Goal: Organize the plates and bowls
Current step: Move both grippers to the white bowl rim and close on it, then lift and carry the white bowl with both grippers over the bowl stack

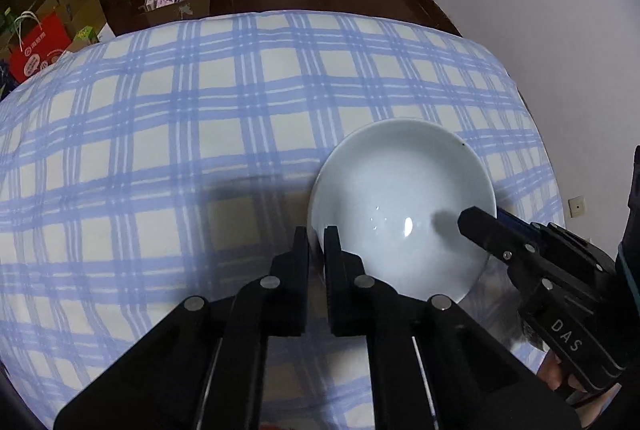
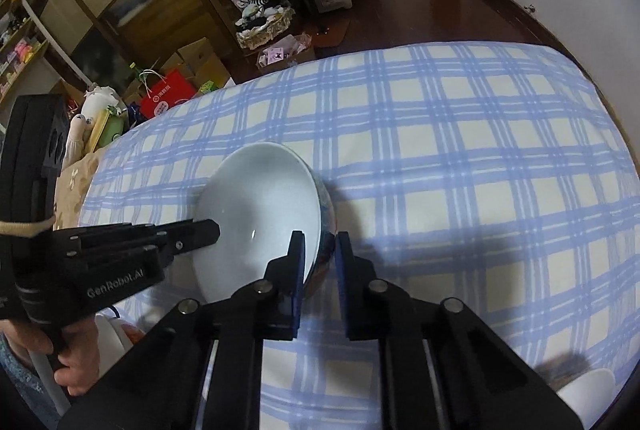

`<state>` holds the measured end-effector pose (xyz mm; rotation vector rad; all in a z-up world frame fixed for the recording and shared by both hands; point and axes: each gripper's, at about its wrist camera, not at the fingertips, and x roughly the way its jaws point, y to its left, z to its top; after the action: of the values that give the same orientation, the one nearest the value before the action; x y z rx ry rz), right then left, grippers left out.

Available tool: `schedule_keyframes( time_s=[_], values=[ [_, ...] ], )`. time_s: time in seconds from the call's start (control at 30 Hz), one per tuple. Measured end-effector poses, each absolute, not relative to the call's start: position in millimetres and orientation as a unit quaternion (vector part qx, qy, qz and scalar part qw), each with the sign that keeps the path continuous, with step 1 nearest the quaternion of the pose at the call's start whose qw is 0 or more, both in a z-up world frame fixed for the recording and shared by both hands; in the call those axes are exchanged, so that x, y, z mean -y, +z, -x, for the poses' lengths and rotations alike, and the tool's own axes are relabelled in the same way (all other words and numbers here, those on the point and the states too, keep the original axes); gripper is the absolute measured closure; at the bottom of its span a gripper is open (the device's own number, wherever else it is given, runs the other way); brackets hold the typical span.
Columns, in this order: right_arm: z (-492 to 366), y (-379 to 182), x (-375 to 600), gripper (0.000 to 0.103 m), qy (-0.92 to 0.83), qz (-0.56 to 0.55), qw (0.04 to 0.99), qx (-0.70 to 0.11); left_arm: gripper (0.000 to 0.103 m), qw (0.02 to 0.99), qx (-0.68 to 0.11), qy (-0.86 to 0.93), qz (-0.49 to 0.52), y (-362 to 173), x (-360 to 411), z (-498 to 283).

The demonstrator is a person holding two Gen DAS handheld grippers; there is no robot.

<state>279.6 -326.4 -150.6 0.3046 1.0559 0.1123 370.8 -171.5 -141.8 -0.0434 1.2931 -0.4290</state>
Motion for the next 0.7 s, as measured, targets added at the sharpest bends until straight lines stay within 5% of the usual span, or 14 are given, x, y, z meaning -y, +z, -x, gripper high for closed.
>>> schedule_keyframes(
  time_s=[0.7],
  values=[
    [-201, -64, 280, 0.088, 0.084, -0.136, 0.877, -0.453, 0.095, 0.81, -0.556, -0.181, 0.033, -46, 113, -279]
  ],
)
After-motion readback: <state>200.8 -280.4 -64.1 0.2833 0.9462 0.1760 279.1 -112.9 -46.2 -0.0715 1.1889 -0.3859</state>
